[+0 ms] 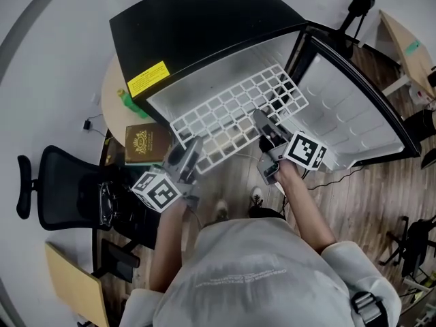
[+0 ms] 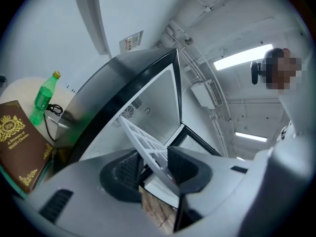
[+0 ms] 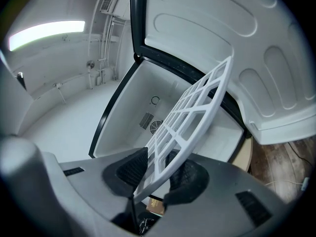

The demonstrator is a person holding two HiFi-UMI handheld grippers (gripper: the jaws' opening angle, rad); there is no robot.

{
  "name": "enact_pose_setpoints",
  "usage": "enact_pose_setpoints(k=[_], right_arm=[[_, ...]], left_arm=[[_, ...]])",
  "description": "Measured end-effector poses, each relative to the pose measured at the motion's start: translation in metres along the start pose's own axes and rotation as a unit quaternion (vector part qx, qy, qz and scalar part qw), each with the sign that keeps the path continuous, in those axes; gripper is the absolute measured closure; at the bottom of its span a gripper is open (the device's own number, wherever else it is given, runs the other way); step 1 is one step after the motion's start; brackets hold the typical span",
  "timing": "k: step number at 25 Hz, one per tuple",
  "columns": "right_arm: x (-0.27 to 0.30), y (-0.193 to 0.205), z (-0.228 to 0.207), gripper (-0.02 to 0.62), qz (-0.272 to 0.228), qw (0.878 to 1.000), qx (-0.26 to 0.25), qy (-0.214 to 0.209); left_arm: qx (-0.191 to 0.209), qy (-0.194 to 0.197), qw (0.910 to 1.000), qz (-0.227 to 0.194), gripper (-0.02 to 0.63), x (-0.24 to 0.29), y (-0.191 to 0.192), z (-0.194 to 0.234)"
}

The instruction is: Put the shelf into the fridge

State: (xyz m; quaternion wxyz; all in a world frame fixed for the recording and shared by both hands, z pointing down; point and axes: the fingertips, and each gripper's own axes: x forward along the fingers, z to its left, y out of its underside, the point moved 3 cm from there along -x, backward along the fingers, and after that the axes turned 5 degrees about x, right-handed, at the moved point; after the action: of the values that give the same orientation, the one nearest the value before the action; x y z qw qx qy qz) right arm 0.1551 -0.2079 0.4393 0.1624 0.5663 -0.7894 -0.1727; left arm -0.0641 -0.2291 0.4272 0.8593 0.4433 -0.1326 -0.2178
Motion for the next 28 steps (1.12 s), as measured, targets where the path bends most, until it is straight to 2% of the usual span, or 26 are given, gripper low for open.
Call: enact_pose_setpoints(k=[6, 11, 20, 26, 28], right_arm=[[0.0, 0.0, -0.005, 0.492, -0.007, 1.0, 0.014, 0.016], [0.004, 0.0, -0.001, 0.492, -0.01, 1.0, 0.009, -0.001], [0.005, 0.0, -0.001, 0.492, -0.017, 1.0, 0.01, 0.004], [0.005, -0.001, -0.013, 0.491, -0.015, 0.999, 0.027, 0.039], [0.006, -0.001, -0.012, 0.491, -0.011, 0.999, 0.028, 0.031]], left_arm=[[0.001, -0.007, 1.0, 0.002, 0.462, 0.003, -0.003, 0.001], [0.0, -0.019, 0.9998, -0.006, 0.463, 0.006, -0.005, 0.005], [-0.011, -0.018, 0.9998, -0.005, 0.474, 0.014, -0.006, 0.007], [-0.02, -0.023, 0.9995, -0.003, 0.483, 0.026, -0.007, 0.01], [-0.022, -0.025, 0.9994, -0.003, 0.488, 0.027, -0.007, 0.01]])
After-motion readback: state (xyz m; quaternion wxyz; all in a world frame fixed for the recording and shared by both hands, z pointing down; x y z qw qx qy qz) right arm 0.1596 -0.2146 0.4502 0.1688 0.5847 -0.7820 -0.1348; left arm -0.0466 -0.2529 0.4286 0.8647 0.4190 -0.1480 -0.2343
